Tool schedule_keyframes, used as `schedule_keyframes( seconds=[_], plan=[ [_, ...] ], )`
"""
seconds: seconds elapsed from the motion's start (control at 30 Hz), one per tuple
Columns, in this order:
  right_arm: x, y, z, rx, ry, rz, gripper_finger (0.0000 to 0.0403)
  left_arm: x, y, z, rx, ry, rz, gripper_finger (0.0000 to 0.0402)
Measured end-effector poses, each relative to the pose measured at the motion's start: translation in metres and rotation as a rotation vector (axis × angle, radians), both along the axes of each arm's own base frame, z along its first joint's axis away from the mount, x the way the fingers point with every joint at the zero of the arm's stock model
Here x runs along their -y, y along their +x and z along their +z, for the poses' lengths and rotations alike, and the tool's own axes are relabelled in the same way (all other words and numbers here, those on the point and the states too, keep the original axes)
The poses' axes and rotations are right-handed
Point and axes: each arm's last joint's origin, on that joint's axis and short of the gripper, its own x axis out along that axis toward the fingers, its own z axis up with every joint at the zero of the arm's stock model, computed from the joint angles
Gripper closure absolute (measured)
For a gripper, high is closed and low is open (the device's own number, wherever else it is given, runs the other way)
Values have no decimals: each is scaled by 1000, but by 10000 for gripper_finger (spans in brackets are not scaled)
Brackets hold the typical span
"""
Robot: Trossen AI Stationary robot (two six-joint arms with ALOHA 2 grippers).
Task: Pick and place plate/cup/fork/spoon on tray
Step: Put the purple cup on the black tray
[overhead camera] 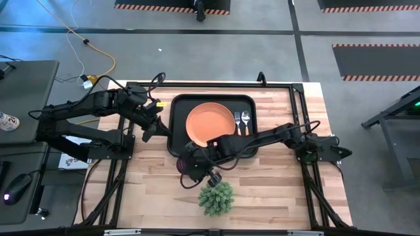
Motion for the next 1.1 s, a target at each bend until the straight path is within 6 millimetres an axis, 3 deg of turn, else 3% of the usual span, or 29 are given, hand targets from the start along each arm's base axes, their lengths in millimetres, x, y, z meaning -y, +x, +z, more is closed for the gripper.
schedule_keyframes(
  seconds=[0.3, 0.63, 0.87, 1.1],
  plan=[
    [5, -21, 35, 41, 19, -100, 327, -1, 0, 0, 12, 68, -14, 371],
    [14, -55, 75, 82, -18, -244, 327, -6, 2, -12, -146, 74, 174, 319],
    [29, -74, 88, 61, -80, -352, 327, 7, 18, -23, -238, -24, 112, 306],
    [38, -79, 86, -7, -63, -427, 328, 25, 35, -37, -331, -33, 77, 306]
  ],
)
